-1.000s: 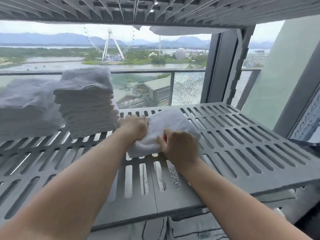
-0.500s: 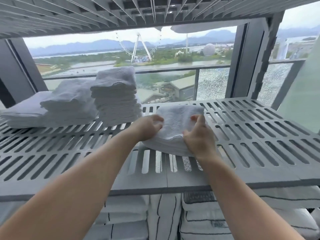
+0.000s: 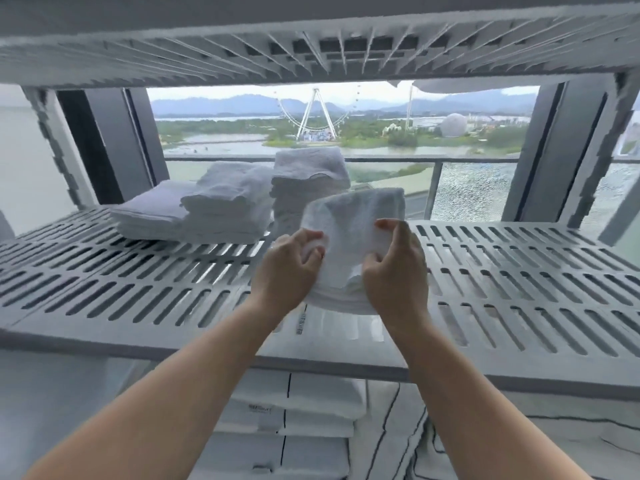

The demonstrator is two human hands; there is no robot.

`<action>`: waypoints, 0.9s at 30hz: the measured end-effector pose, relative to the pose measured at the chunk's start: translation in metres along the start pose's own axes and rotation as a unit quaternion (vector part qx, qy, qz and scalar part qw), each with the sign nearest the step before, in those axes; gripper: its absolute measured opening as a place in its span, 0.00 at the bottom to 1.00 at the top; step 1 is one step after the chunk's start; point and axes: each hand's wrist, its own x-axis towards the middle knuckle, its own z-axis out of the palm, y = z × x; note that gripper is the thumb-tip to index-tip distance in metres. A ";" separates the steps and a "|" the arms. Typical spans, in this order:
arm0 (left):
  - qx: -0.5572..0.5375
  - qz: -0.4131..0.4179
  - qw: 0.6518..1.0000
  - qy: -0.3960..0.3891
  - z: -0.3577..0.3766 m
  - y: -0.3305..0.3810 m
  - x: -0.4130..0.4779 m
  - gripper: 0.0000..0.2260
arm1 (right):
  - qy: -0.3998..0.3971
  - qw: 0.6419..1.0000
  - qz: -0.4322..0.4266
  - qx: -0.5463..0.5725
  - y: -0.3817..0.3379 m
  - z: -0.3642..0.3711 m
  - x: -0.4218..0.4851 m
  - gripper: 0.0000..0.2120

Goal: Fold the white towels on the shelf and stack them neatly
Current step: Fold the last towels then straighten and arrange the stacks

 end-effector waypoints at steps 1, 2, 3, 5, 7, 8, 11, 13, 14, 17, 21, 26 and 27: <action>-0.001 0.002 1.000 0.014 -0.012 -0.011 -0.004 0.14 | 0.003 1.000 0.002 0.014 -0.012 0.011 -0.006 0.23; -0.001 0.004 1.000 0.027 -0.025 -0.024 -0.007 0.14 | 0.003 0.999 0.008 0.031 -0.024 0.022 -0.014 0.23; -0.001 0.005 0.999 0.036 -0.038 -0.038 -0.010 0.14 | 0.000 0.999 0.017 0.048 -0.036 0.034 -0.022 0.23; -0.002 0.007 0.999 0.043 -0.066 -0.069 -0.016 0.16 | -0.015 0.997 0.033 0.073 -0.059 0.062 -0.039 0.22; -0.002 0.019 0.999 0.045 -0.091 -0.100 -0.022 0.18 | -0.025 0.996 0.030 0.082 -0.082 0.089 -0.055 0.22; -0.003 0.023 0.999 0.049 -0.103 -0.115 -0.023 0.18 | -0.026 0.996 0.025 0.081 -0.093 0.103 -0.061 0.22; -0.007 0.018 0.998 0.052 -0.134 -0.154 -0.022 0.15 | -0.028 0.996 0.022 0.083 -0.124 0.139 -0.075 0.22; -0.006 0.013 0.999 0.048 -0.151 -0.176 -0.019 0.15 | -0.033 0.996 0.024 0.083 -0.141 0.159 -0.081 0.22; -0.007 0.012 0.999 0.049 -0.158 -0.186 -0.017 0.16 | -0.034 0.996 0.022 0.082 -0.149 0.167 -0.084 0.22; -0.007 0.008 0.998 0.058 -0.172 -0.211 -0.012 0.17 | -0.039 0.996 0.011 0.076 -0.165 0.191 -0.085 0.21; -0.012 0.002 0.996 0.084 -0.182 -0.241 0.000 0.17 | -0.046 0.997 -0.019 0.059 -0.180 0.225 -0.077 0.21; 0.003 -0.029 0.993 0.118 -0.199 -0.273 0.021 0.16 | -0.068 0.993 -0.060 0.070 -0.195 0.274 -0.055 0.22; 0.010 -0.036 0.991 0.127 -0.203 -0.279 0.025 0.16 | -0.076 0.992 -0.068 0.077 -0.198 0.284 -0.051 0.22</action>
